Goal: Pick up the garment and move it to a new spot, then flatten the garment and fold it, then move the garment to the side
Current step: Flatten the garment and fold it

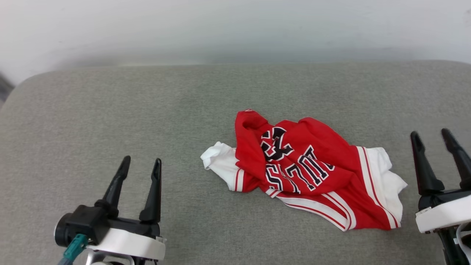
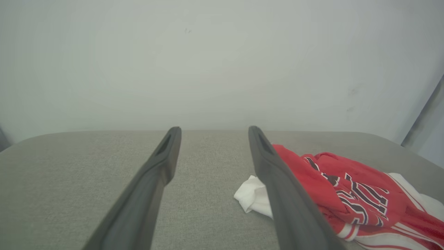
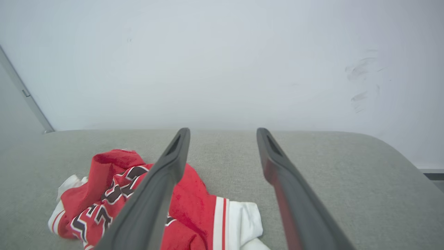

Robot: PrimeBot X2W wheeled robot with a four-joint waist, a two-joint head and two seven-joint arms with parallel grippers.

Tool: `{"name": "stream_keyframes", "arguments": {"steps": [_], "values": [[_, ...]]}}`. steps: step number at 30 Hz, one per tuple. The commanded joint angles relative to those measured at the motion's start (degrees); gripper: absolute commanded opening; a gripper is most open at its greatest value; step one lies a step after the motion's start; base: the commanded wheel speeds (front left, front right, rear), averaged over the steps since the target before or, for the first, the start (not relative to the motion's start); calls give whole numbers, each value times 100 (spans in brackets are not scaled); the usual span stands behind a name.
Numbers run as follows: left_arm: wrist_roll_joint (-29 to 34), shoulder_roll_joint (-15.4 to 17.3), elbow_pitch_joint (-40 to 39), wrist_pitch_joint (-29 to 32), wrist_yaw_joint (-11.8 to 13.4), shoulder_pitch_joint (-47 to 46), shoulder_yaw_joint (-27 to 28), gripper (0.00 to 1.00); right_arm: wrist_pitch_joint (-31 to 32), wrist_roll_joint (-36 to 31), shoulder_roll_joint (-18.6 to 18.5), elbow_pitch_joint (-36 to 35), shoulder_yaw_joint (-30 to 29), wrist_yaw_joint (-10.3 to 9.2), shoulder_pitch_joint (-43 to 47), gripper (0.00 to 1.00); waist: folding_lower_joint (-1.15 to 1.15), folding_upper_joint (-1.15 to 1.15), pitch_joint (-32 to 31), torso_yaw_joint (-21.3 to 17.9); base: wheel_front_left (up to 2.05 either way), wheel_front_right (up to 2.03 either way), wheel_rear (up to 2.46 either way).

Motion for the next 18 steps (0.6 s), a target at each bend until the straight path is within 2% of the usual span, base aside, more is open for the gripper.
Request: {"name": "stream_keyframes", "arguments": {"steps": [1, 5, 10, 11, 12, 13, 18], "values": [[-55, 93, 82, -14, -9, 53, -105, 100, -298, -88, 117, -46, -21, -3, 34, 100, 0, 0, 37, -96, 0, 0, 0], [-207, 439, 197, 349, -9, -163, -510, 100, -1043, -289, 328, -166, -65, -3, -4, 100, 0, 0, 184, -261, 0, 0, 0], [-632, 1033, 31, 1619, -9, -745, -1077, 100, -1320, -466, 461, -306, -143, -3, -123, 100, 0, 0, 489, -436, 0, 0, 0], [-632, 1033, 31, 1619, -9, -745, -1077, 100, -1320, -466, 461, -306, -143, -3, -123, 100, 0, 0, 489, -436, 0, 0, 0], [-995, 1230, -27, 2299, -9, -1033, -1306, 100, -1359, -511, 512, -325, -189, -3, -207, 100, 0, 0, 630, -499, 0, 0, 0], [-995, 1230, -27, 2299, -9, -1033, -1306, 100, -1359, -511, 512, -325, -189, -3, -207, 100, 0, 0, 630, -499, 0, 0, 0], [-1882, 2028, -100, 4138, -3, -1967, -2113, 100, -1421, -610, 668, -337, -212, -3, -354, 100, 0, 0, 979, -656, 0, 0, 0]]}}
